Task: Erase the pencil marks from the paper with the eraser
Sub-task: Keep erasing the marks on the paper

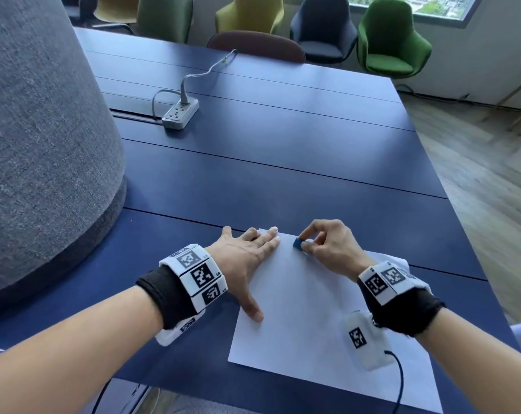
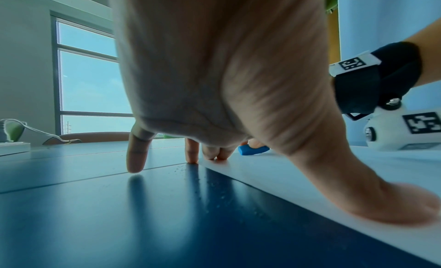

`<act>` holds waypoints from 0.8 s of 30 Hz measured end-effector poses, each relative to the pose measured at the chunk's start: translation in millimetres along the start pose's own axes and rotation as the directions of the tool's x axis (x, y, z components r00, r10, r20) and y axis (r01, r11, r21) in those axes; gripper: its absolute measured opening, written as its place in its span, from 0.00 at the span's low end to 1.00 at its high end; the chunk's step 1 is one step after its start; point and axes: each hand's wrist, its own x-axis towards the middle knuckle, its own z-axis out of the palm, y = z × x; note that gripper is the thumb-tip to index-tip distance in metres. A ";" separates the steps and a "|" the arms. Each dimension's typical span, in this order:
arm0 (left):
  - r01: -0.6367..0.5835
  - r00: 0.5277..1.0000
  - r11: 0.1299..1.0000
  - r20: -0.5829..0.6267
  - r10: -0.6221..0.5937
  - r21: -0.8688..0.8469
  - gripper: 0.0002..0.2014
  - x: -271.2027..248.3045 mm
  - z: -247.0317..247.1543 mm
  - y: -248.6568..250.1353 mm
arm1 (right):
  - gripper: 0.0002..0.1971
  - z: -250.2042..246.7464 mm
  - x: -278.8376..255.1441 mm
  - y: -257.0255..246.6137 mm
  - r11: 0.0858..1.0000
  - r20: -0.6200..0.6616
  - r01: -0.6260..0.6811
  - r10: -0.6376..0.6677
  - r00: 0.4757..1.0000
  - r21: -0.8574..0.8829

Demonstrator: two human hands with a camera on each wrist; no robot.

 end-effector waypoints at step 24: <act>0.013 1.000 1.000 0.019 -0.013 0.004 0.71 -1.2 -2.1 3.1 | 0.07 4.8 -29.3 -7.4 0.991 0.348 0.113 -0.079 0.934 -0.076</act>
